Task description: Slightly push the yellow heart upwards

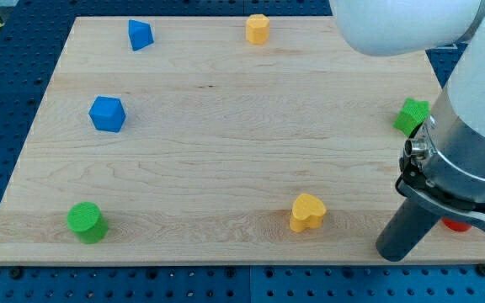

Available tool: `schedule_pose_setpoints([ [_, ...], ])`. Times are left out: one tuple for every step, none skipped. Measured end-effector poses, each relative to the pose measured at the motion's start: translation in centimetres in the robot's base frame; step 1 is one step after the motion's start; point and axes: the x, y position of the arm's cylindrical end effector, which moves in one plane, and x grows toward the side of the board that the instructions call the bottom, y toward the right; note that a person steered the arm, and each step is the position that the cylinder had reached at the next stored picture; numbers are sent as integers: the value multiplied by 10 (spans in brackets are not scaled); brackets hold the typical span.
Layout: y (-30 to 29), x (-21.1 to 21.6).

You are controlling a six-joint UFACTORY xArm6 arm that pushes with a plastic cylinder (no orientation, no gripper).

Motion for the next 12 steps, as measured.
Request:
schedule_pose_setpoints([
  [-13, 0],
  [-14, 0],
  [-26, -1],
  [-37, -6],
  [-48, 0],
  [-79, -1],
  [-107, -10],
  [-111, -13],
  [-87, -39],
  [-82, -39],
  [-82, -49],
  [-66, -68],
])
